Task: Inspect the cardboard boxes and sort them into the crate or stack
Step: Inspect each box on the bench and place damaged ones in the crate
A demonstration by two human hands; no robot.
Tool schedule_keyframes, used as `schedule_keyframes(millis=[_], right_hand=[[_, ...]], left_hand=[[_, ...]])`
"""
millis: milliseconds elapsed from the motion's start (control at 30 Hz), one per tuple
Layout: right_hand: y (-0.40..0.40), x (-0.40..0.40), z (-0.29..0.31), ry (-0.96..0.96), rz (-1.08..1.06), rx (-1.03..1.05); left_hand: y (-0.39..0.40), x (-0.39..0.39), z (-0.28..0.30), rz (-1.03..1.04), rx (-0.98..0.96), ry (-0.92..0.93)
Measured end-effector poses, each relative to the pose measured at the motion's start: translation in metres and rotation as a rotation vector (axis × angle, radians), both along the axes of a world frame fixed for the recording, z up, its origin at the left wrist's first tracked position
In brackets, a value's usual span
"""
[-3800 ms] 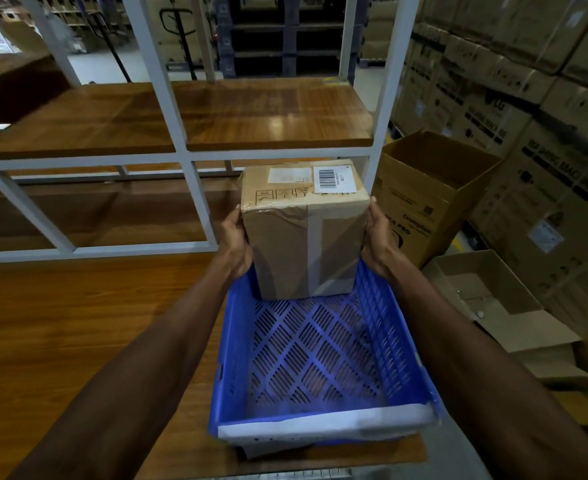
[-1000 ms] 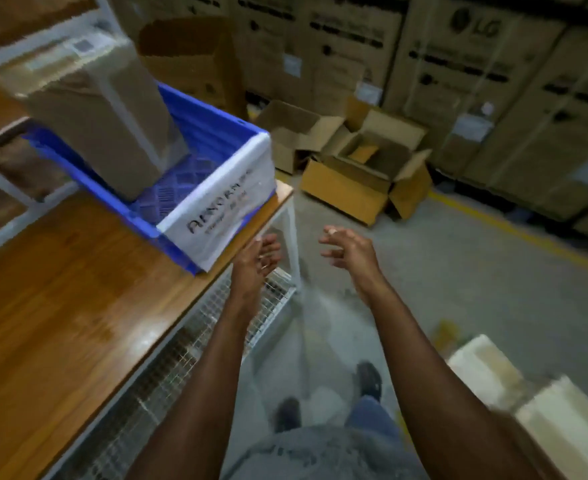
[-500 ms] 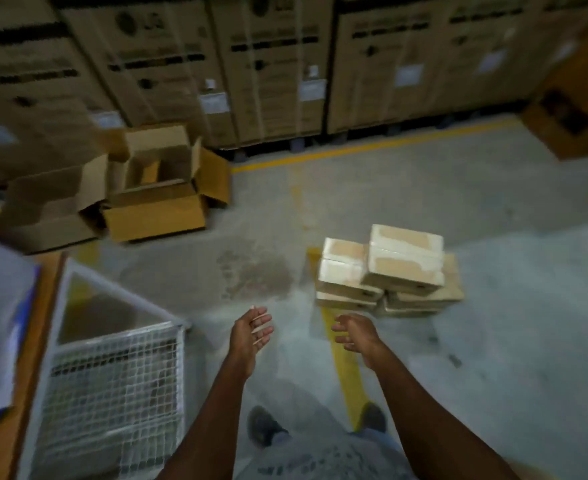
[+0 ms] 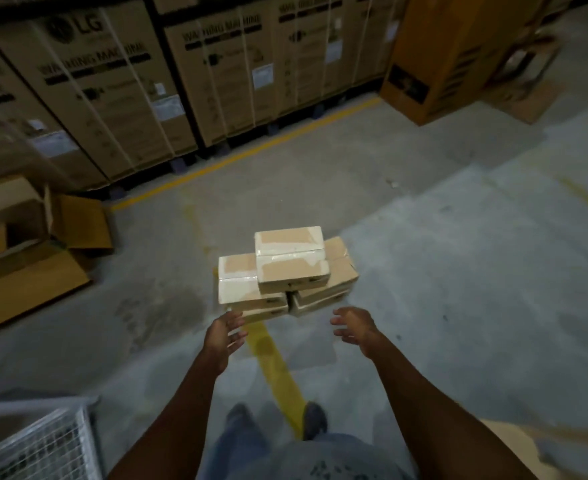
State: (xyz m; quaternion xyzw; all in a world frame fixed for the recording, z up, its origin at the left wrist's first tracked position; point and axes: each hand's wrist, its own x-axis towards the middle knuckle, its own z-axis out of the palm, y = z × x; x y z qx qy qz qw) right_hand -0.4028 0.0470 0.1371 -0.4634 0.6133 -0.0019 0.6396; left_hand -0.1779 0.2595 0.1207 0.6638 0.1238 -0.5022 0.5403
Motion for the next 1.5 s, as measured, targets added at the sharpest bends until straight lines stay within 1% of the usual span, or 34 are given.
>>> schedule_keyframes(millis=[233,367,467,567,633,700,767,833,933,1033,1167,1300,1400,1500], right_hand=[[-0.087,0.046,-0.015,0.052,0.075,-0.033],[-0.124,0.079,-0.036,0.149,0.239,-0.044],[-0.151,0.100,-0.054,0.200,0.331,-0.018],[-0.182,0.121,-0.090,0.236,0.317,0.028],[-0.201,0.139,-0.117,0.288,0.348,0.054],[-0.219,0.158,-0.147,0.321,0.414,0.053],[-0.236,0.178,-0.181,0.338,0.491,0.023],[-0.249,0.196,-0.215,0.370,0.513,-0.024],[-0.262,0.220,-0.254,0.335,0.428,-0.037],[-0.277,0.233,-0.292,0.324,0.311,0.005],[-0.301,0.230,-0.355,0.264,0.171,0.099],[-0.307,0.240,-0.367,0.152,0.125,0.111],[-0.308,0.238,-0.380,0.090,0.130,0.123],[-0.310,0.233,-0.392,0.032,0.100,0.198]], left_hand=[[-0.076,0.046,-0.005,-0.170,0.105,-0.085],[-0.115,0.089,-0.025,-0.344,0.193,-0.114],[-0.146,0.125,-0.052,-0.408,0.246,-0.096],[-0.178,0.154,-0.088,-0.433,0.287,-0.046],[-0.197,0.170,-0.118,-0.438,0.315,-0.036],[-0.214,0.182,-0.149,-0.444,0.318,-0.060],[-0.230,0.191,-0.182,-0.493,0.346,-0.139],[-0.243,0.198,-0.216,-0.556,0.378,-0.201],[-0.259,0.210,-0.262,-0.551,0.383,-0.188],[-0.268,0.223,-0.306,-0.539,0.414,-0.176],[-0.282,0.229,-0.332,-0.504,0.351,-0.146],[-0.291,0.228,-0.348,-0.438,0.194,-0.186],[-0.288,0.228,-0.357,-0.431,0.164,-0.179],[-0.289,0.221,-0.359,-0.383,0.168,-0.111]])
